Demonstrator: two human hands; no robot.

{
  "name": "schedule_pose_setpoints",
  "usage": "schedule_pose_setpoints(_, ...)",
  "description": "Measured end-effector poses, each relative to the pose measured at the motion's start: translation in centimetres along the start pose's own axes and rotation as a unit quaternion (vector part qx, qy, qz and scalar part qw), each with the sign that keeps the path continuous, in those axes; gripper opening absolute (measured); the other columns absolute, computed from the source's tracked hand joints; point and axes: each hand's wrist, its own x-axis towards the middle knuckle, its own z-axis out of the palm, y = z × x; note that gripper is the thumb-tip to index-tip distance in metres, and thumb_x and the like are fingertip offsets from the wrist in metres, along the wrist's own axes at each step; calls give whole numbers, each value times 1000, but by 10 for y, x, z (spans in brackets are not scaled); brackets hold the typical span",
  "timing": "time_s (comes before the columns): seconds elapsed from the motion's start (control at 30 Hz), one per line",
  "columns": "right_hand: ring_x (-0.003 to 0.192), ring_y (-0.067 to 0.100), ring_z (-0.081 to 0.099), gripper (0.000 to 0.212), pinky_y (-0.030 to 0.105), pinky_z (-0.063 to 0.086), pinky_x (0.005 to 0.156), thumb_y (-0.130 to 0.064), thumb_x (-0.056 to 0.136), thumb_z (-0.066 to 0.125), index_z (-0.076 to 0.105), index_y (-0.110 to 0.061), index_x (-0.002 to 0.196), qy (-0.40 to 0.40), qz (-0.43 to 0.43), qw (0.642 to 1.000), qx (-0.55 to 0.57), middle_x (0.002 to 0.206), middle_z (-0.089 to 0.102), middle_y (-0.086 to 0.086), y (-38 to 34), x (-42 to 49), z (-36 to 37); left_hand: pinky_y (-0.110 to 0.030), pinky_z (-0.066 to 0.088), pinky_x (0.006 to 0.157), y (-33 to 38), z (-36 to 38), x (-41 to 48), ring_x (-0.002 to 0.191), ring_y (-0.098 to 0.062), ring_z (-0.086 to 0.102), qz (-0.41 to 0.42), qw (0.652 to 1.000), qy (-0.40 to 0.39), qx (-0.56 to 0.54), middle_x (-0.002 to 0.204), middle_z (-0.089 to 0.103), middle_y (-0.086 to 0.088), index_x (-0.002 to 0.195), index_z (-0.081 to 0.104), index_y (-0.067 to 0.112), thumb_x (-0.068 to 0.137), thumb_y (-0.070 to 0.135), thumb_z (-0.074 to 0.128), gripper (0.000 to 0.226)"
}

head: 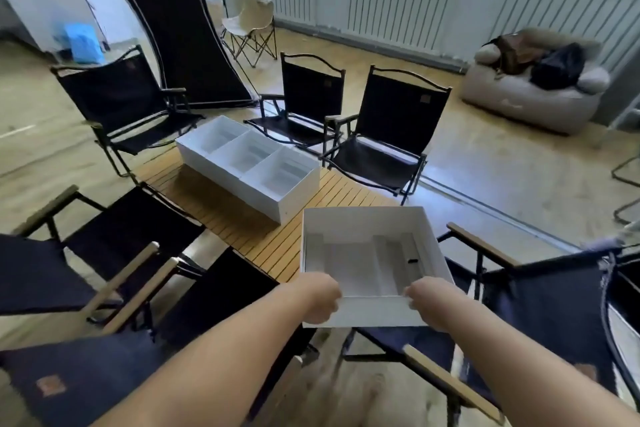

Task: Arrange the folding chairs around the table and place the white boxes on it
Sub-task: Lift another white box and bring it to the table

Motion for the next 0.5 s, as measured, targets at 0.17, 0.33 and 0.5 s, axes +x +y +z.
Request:
schedule_pose_setpoints(0.17, 126, 26, 51, 43, 37, 44, 103, -8, 95, 49, 50, -15, 138, -6, -33, 999, -22, 138, 53, 5, 12, 61, -38, -39, 47, 92, -37, -5, 37, 117, -30, 53, -41, 997, -32, -58, 124, 58, -11, 123, 59, 7, 100, 17, 39, 32)
schedule_pose_setpoints(0.33, 127, 26, 51, 46, 35, 44, 102, -7, 94, 52, 50, -16, 140, -24, -73, 996, -48, 140, 52, 3, 30, 131, -63, -39, 50, 88, -66, -3, 80, 111, -30, 58, -93, 986, -32, -134, 118, 61, -10, 117, 61, 9, 100, 22, 43, 28)
schedule_pose_setpoints(0.5, 127, 23, 51, 41, 37, 45, 104, -13, 93, 55, 56, -18, 134, -54, -110, 990, -66, 138, 54, -1, 57, 232, -70, -37, 51, 85, -88, -2, 145, 103, -29, 61, -141, 965, -34, -219, 110, 65, -9, 108, 64, 13, 96, 21, 49, 21)
